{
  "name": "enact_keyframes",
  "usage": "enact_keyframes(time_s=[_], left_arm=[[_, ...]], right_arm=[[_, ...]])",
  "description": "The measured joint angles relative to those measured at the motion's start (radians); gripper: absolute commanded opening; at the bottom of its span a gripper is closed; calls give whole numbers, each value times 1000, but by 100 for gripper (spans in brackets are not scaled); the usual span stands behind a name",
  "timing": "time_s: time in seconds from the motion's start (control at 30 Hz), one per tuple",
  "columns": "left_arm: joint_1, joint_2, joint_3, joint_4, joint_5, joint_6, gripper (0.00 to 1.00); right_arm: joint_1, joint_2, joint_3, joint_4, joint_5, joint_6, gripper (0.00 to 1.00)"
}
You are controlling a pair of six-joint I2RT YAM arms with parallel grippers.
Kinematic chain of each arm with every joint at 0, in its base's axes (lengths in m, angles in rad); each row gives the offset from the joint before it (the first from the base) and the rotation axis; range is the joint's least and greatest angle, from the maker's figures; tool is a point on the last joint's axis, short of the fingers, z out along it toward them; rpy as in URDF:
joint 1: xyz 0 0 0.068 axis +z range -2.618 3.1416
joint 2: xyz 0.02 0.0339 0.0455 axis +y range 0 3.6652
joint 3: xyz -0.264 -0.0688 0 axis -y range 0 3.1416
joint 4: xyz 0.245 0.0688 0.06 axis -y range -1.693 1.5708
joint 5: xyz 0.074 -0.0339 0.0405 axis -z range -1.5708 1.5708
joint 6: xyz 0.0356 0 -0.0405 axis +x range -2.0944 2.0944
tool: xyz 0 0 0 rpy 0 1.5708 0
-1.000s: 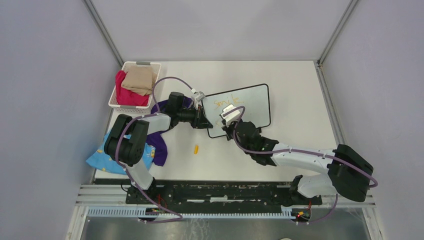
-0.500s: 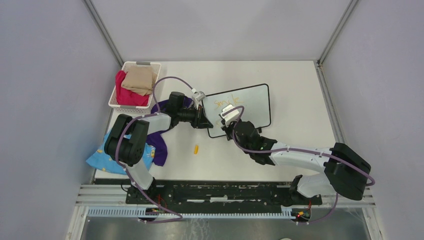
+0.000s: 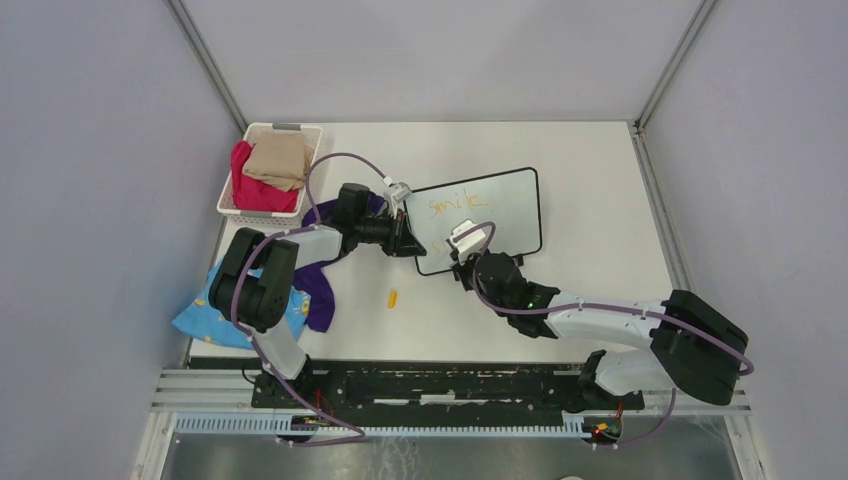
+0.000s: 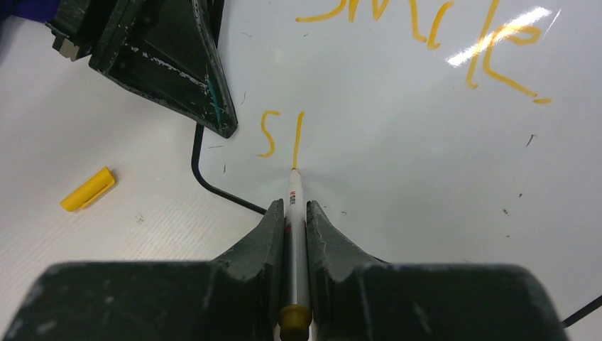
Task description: Write a sentence on the whiteboard
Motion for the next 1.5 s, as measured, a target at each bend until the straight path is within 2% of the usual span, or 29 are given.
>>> enact_keyframes(time_s=[0.67, 1.1, 1.5], left_arm=[[-2, 0, 3, -5, 0, 0, 5], [-3, 0, 4, -6, -1, 0, 4], [-5, 1, 8, -10, -5, 12, 4]], right_arm=[[-7, -76, -19, -8, -24, 11, 0], [-7, -15, 45, -5, -56, 9, 0], [-11, 18, 48, -3, -21, 14, 0]])
